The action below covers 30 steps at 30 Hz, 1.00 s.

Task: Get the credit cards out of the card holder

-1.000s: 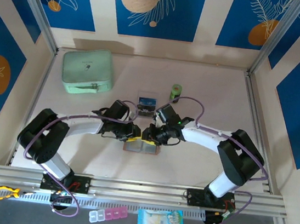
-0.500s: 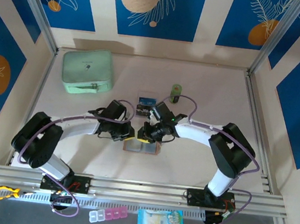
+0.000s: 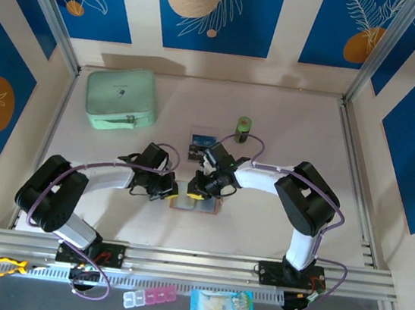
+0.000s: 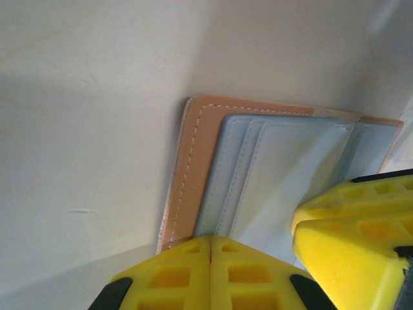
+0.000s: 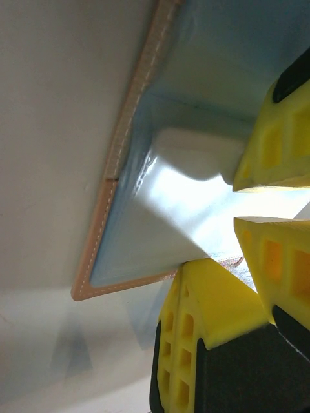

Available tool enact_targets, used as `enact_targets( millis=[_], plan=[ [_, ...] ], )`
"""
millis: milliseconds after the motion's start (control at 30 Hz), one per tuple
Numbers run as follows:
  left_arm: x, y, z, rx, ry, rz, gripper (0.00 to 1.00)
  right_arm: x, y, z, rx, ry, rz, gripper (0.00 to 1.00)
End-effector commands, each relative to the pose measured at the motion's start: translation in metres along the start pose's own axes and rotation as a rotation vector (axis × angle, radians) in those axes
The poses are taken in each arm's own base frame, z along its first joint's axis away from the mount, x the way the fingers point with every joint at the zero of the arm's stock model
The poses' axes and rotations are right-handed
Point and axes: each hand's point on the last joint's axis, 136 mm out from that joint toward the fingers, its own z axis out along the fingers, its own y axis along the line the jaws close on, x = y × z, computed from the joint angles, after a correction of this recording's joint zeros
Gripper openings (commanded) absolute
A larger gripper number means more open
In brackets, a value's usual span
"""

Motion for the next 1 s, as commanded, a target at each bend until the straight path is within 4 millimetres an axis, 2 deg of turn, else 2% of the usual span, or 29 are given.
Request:
enact_targets(
  millis=[0,233,400,700,867,967],
  plan=[
    [0.007,0.024,0.004,-0.055,0.020,-0.029,0.06,0.009,-0.014,0.000,0.047,0.016,0.026,0.18],
    [0.006,0.025,0.001,-0.060,0.015,-0.033,0.06,0.011,-0.022,-0.005,0.044,0.007,0.038,0.18],
    [0.002,0.017,-0.006,-0.051,0.000,-0.021,0.06,0.012,-0.023,-0.006,0.024,0.005,0.035,0.18],
    [-0.008,-0.016,-0.025,0.040,-0.048,0.025,0.15,0.011,-0.026,-0.001,-0.037,-0.001,0.043,0.18],
    [-0.008,-0.039,-0.021,0.101,-0.031,0.046,0.21,0.011,-0.029,0.001,-0.079,0.000,0.050,0.18],
    [-0.005,-0.045,-0.015,0.094,-0.014,0.062,0.24,0.010,-0.033,0.001,-0.093,-0.006,0.059,0.18]
  ],
)
